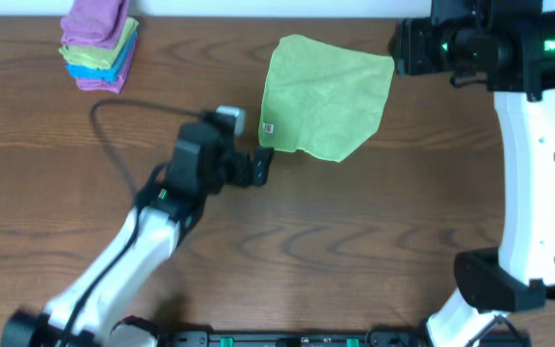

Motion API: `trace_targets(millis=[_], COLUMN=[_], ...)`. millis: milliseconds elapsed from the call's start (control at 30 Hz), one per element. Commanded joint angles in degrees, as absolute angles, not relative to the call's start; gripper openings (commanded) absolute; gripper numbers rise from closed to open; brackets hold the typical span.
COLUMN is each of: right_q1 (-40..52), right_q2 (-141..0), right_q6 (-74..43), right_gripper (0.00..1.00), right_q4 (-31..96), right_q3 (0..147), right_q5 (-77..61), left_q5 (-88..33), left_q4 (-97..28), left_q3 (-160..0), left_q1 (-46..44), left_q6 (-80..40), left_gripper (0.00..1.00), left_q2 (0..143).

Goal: Fold the cloth
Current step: 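Reach the left gripper to the cloth's lower-left corner and grasp it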

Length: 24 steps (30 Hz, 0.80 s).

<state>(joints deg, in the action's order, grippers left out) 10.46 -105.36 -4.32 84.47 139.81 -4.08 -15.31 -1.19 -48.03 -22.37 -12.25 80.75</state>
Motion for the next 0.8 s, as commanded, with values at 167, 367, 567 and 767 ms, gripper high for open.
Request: trace_targets(millis=[167,367,567,767], right_q1=[10.02,10.02,9.74,9.67], right_q2=[-99.94,-100.01,-100.07,-100.07], right_q6=[-3.75,-3.73,-3.73,-3.75], right_gripper=[0.64,0.64,0.64,0.64], right_q4=[85.78,86.13,85.73,84.82], right_q3=[139.83,139.83,139.83,139.81], right_q5=[-2.35,-1.48,-1.45,-1.28], left_q5=[-20.16,-29.61,-26.04,-21.80], left_q4=[-9.28,-3.14,-0.95,5.56], left_q3=[-69.19,-69.58,-69.58,-69.58], left_q1=[-22.59,-22.57,-23.49,-24.84], left_q6=[-8.34,-8.36,-10.20,-10.72], left_gripper=[0.95,0.95,0.06,0.06], left_q2=[100.03,100.77,103.72,111.13])
